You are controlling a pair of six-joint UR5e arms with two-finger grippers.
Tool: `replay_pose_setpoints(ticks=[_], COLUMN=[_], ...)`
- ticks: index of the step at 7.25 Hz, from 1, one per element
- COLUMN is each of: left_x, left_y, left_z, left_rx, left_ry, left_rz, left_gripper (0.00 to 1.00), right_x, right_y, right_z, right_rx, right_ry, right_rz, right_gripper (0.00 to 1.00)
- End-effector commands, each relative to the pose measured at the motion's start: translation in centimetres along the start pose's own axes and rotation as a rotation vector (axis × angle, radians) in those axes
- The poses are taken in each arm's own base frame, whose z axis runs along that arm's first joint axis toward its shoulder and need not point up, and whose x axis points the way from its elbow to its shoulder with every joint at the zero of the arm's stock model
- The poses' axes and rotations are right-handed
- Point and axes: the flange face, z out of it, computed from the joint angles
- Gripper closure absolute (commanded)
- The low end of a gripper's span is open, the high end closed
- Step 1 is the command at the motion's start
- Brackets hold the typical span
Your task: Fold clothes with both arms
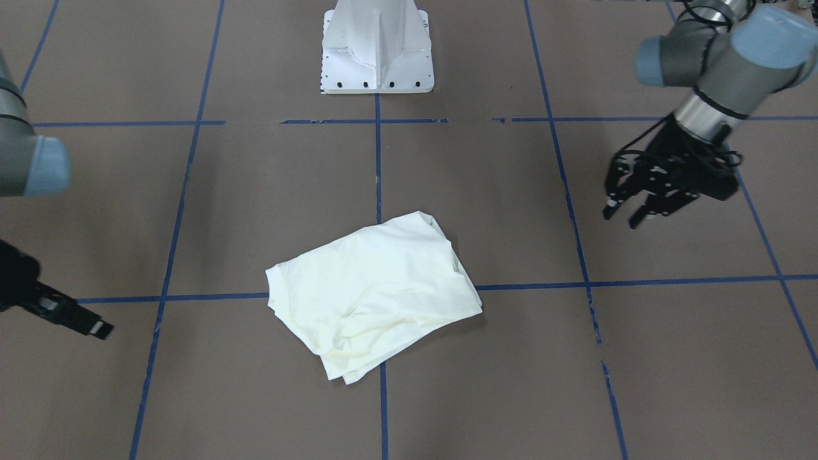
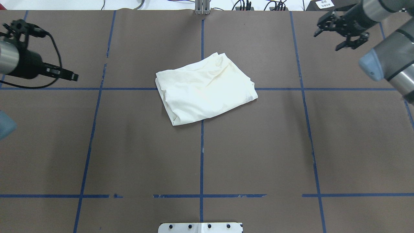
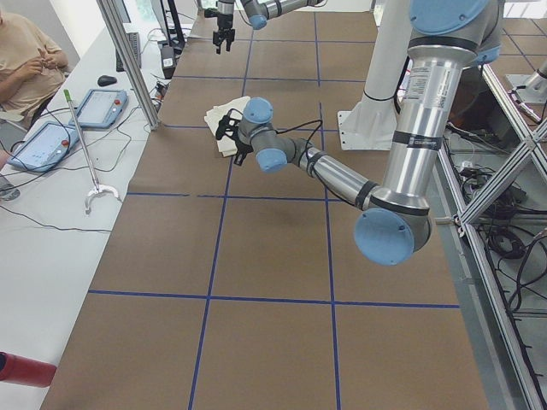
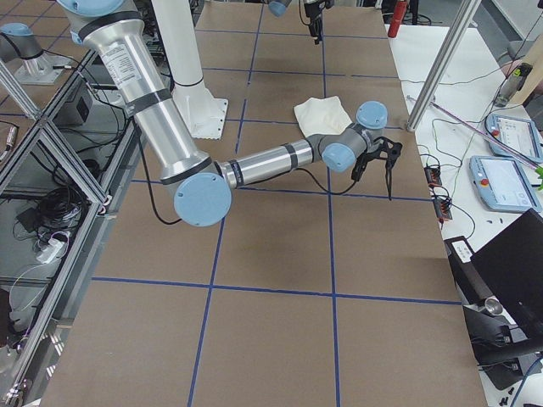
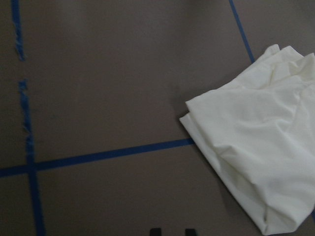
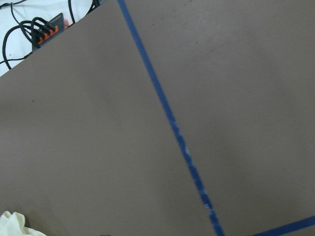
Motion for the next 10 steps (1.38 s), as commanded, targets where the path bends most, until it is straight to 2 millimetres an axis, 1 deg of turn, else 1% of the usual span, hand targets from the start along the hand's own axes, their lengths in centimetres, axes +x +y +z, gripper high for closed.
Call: replay_pose_setpoints(ticks=[1,2,3,4,5,6,7,8,9,10], left_x=[-13.8,-18.0,-20.8,-24.6,-26.5,-25.8,-26.0,-25.4,-25.5,-25.7], left_y=[0.1,-0.1,-1.1,-2.2,-2.0,-1.5,4.2,4.4,5.7,6.1], left_z=[-4.4,-5.8,-6.8,-8.3,-9.1,-11.1,-10.9,-11.6,-11.3,-11.2], left_rx=[-0.055,-0.1,-0.15,-0.161,-0.185,-0.187,-0.218,-0.183,-0.169,-0.163], left_ry=[-0.149,-0.175,-0.14,-0.099,-0.081,-0.085,-0.1,-0.107,-0.096,-0.091], left_rz=[0.127,0.122,0.058,-0.017,-0.097,-0.105,-0.121,-0.076,-0.061,-0.055], left_gripper=[0.01,0.0,0.0,0.0,0.0,0.0,0.0,0.0,0.0,0.0], right_x=[15.2,22.6,28.0,29.4,26.9,23.4,24.3,24.8,25.1,25.7], right_y=[-1.1,-0.8,1.3,3.3,4.5,6.0,6.6,6.2,6.1,6.2], right_z=[-4.3,-6.2,-6.3,-6.5,-7.1,-9.5,-10.0,-10.1,-9.8,-9.4], right_rx=[0.039,0.049,0.02,0.002,-0.057,-0.097,-0.094,-0.069,-0.078,-0.092], right_ry=[0.062,0.103,0.141,0.149,0.177,0.209,0.272,0.332,0.324,0.32], right_rz=[-0.169,-0.299,-0.406,-0.438,-0.393,-0.363,-0.393,-0.415,-0.403,-0.388], right_gripper=[0.0,0.0,0.0,0.0,0.0,0.0,0.0,0.0,0.0,0.0])
